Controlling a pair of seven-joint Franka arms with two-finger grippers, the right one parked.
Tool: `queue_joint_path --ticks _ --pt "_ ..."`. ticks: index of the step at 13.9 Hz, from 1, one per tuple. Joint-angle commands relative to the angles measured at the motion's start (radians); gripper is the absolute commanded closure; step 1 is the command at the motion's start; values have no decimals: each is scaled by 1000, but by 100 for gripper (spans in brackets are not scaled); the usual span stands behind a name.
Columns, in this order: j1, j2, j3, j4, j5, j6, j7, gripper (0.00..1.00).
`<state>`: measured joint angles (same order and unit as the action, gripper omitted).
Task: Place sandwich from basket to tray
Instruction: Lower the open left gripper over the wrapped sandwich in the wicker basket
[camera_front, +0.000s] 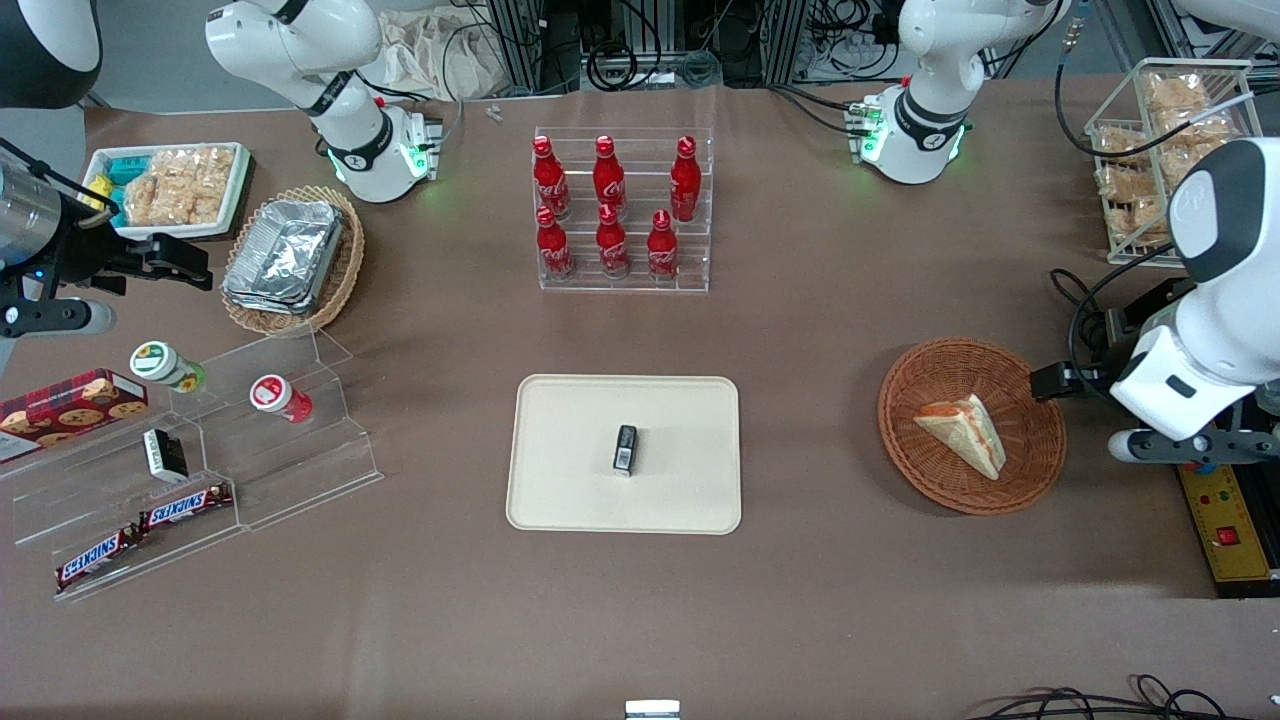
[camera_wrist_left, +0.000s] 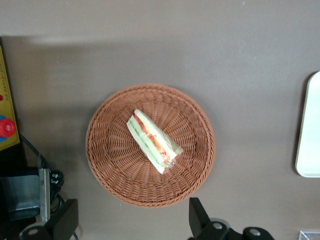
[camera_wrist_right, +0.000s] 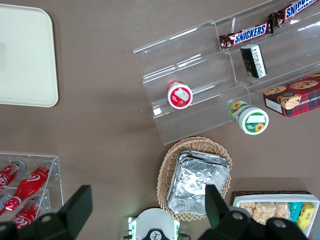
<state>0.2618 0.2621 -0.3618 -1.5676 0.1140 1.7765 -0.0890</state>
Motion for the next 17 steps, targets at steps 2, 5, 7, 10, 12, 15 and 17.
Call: queue_joint_path --ticks 2,5,7,10,12,15,17 --pt "8 -12 -8 -185 -17 174 -138 1" --pt "7 -15 -9 -319 -13 360 -266 1" --pt "7 12 -9 -366 -8 472 -369 1" --pt "8 45 -8 -405 -7 529 -412 1" --pt "10 74 -6 -408 -1 534 -474 2" --pt "8 77 4 -430 9 546 -558 2" --pt "10 86 17 -431 9 570 -610 2"
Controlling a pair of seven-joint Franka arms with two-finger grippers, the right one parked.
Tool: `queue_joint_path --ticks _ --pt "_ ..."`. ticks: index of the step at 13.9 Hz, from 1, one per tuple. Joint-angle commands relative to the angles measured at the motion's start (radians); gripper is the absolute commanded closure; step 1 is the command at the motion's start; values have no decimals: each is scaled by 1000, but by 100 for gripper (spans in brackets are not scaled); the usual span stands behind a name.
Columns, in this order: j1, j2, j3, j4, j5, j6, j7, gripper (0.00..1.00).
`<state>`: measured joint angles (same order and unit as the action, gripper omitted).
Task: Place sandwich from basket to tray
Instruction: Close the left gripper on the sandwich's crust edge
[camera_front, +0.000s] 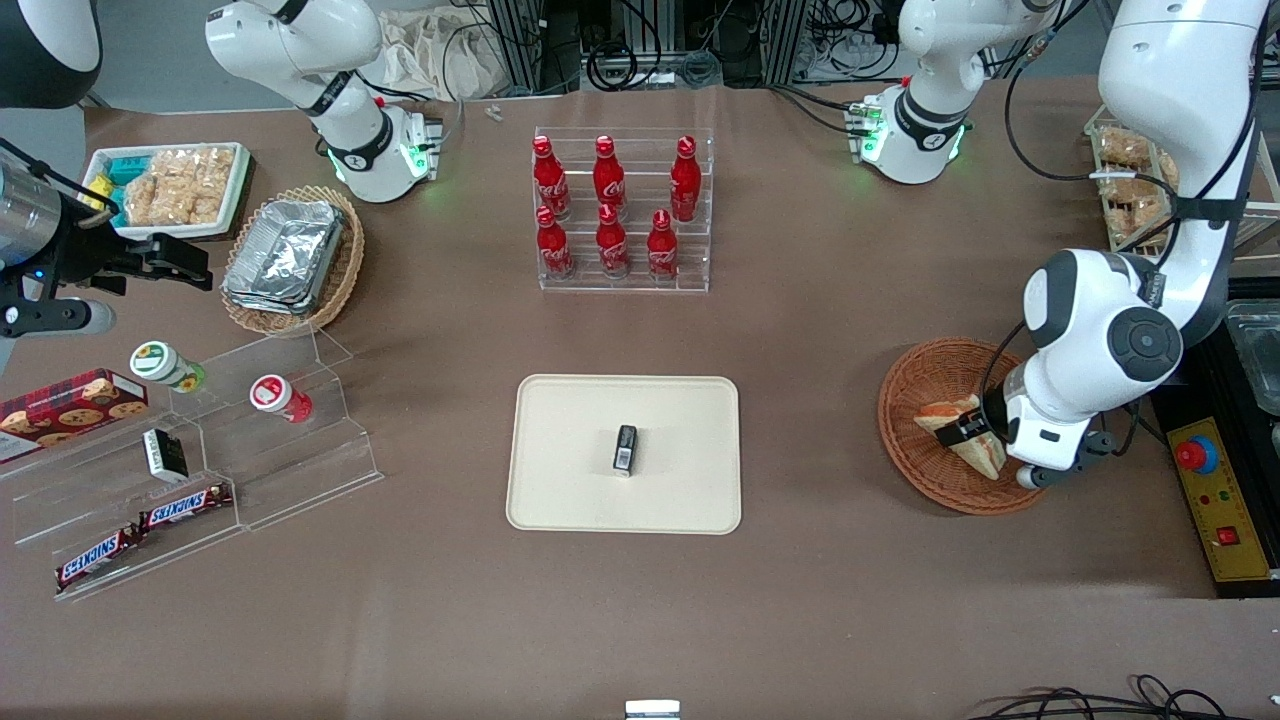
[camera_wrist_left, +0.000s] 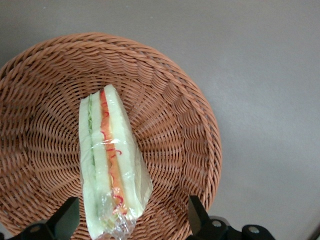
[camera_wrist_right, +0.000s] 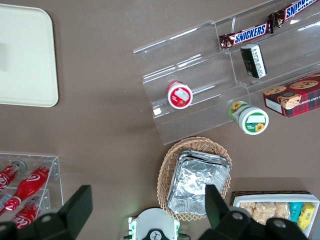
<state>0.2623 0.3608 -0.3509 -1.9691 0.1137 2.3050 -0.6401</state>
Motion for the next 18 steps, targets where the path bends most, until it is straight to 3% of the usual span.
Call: queue_joint_path --ticks 1,7,10,12,14,18 --pt "9 -11 6 -33 9 47 -75 2" --pt "8 12 36 -96 21 143 -148 2" --pt "8 18 43 -103 23 151 -159 8" --pt "8 20 43 -105 23 154 -168 25" --pt "8 12 41 -106 27 152 -168 53" --pt "2 -54 33 -87 27 91 -161 87"
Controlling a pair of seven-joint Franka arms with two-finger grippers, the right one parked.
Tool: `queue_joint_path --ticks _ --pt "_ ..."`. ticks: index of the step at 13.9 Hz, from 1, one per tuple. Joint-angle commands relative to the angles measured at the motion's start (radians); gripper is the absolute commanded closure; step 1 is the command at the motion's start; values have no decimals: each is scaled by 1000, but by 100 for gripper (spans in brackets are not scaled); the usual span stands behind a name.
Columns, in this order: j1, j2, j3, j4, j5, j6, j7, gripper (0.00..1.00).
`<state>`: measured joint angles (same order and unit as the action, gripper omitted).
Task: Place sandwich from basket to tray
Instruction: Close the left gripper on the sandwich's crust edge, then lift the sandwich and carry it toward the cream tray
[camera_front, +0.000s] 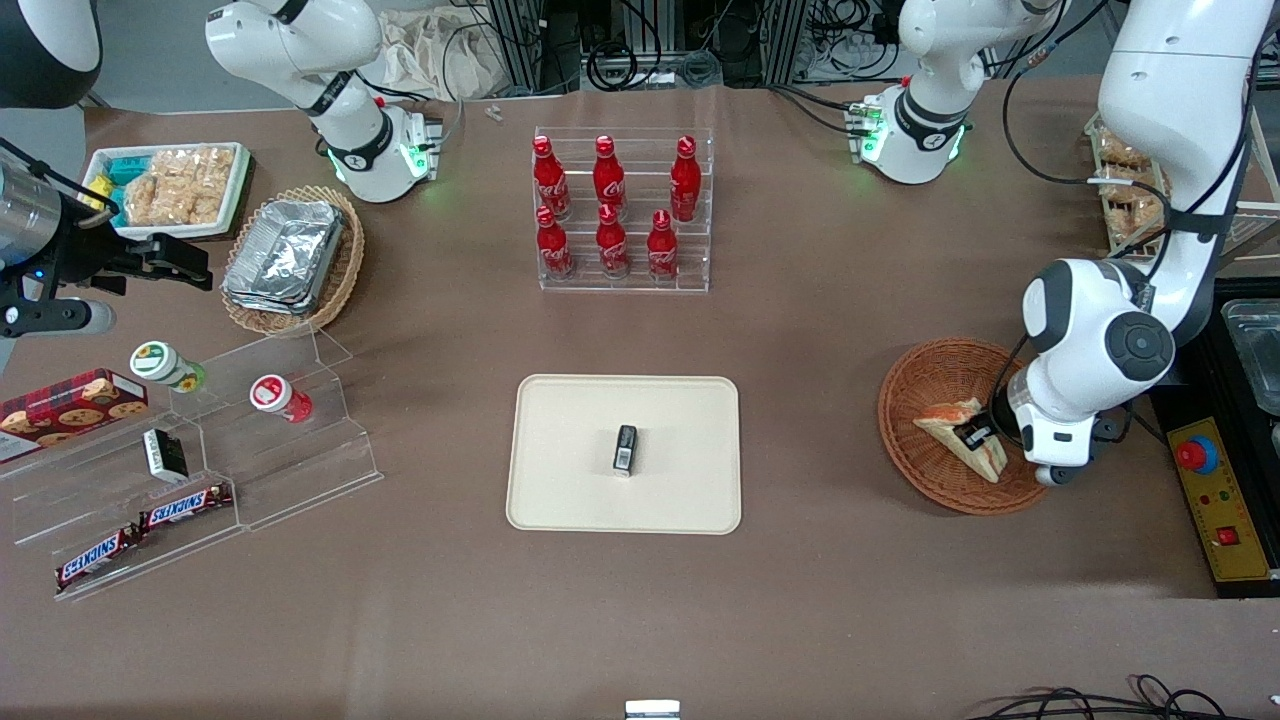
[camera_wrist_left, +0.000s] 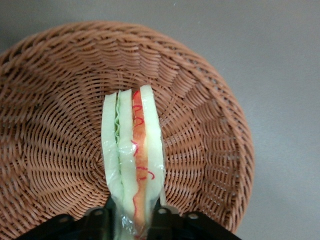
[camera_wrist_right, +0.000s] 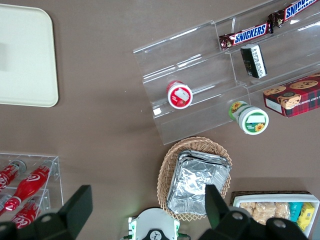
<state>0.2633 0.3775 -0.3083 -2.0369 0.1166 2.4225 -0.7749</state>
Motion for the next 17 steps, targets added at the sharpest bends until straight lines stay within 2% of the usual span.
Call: queue_joint_path --ticks 1,2,3,9,12,14,17 --pt "1 -104 -9 -5 25 -60 -21 91" --pt "4 -147 -12 7 23 -98 -15 93" --pt "1 -187 -15 26 20 -150 -14 100" --pt "-6 -160 -127 346 5 -478 -6 100" --pt "-6 -157 -187 423 3 -594 222 100" --pt "-7 -141 -221 437 -26 -600 353 100" --pt "-74 -37 -275 512 -6 -571 370 100"
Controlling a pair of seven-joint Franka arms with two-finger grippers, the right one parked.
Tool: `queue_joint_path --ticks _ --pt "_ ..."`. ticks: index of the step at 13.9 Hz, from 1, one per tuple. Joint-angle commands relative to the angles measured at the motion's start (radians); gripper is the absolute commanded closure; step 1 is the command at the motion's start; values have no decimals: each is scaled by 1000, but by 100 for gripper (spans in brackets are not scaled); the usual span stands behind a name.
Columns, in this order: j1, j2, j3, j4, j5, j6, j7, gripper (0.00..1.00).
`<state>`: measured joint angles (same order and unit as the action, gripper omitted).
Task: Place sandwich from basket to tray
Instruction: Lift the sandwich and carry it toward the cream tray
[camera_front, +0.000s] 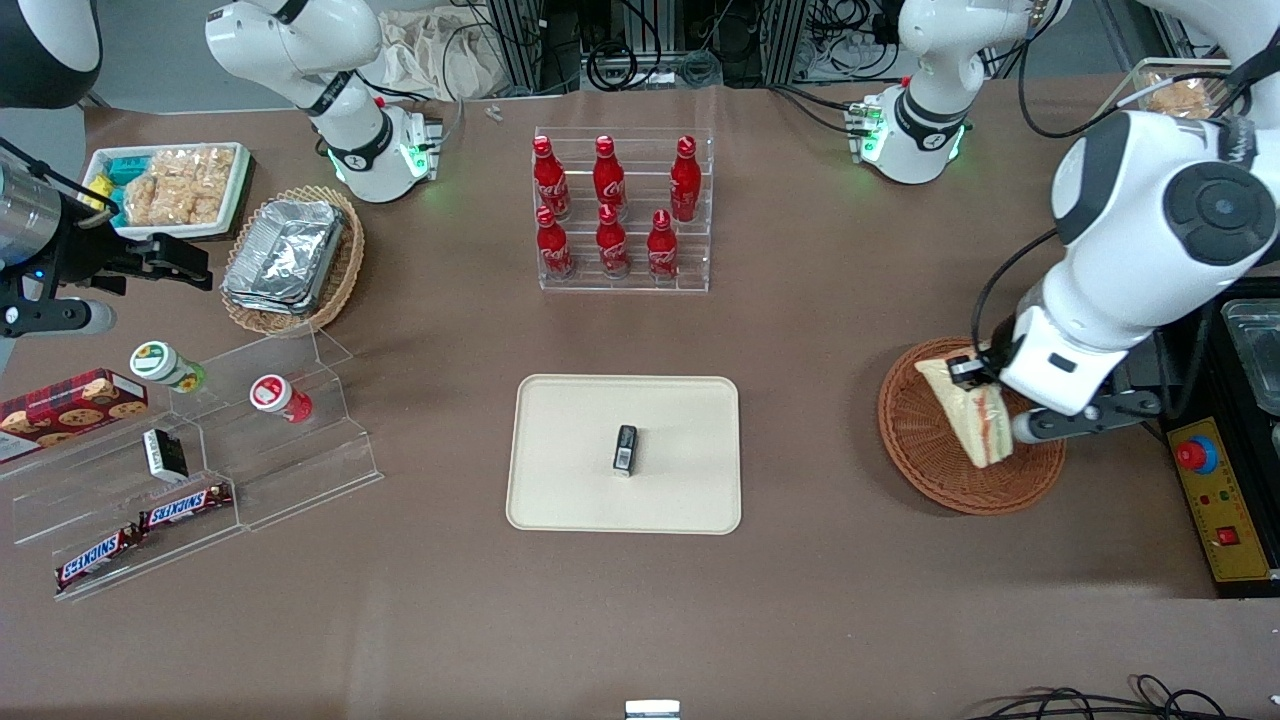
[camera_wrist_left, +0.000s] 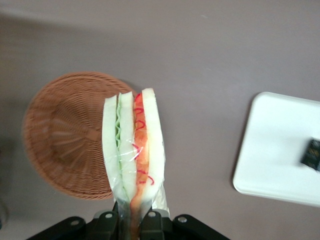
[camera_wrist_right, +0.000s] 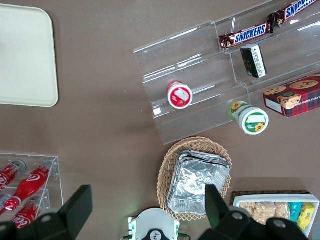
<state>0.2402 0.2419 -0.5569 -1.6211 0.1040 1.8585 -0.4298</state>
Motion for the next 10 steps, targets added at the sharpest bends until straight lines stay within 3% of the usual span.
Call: queue_joint_path --ticks 1,4,7,10 --pt "-83 112 -26 101 23 -4 25 100" --pt "-189 197 -24 107 98 11 -18 100" --pt "-263 270 -21 112 124 158 -82 100" --pt "-326 376 -18 127 241 252 -150 100"
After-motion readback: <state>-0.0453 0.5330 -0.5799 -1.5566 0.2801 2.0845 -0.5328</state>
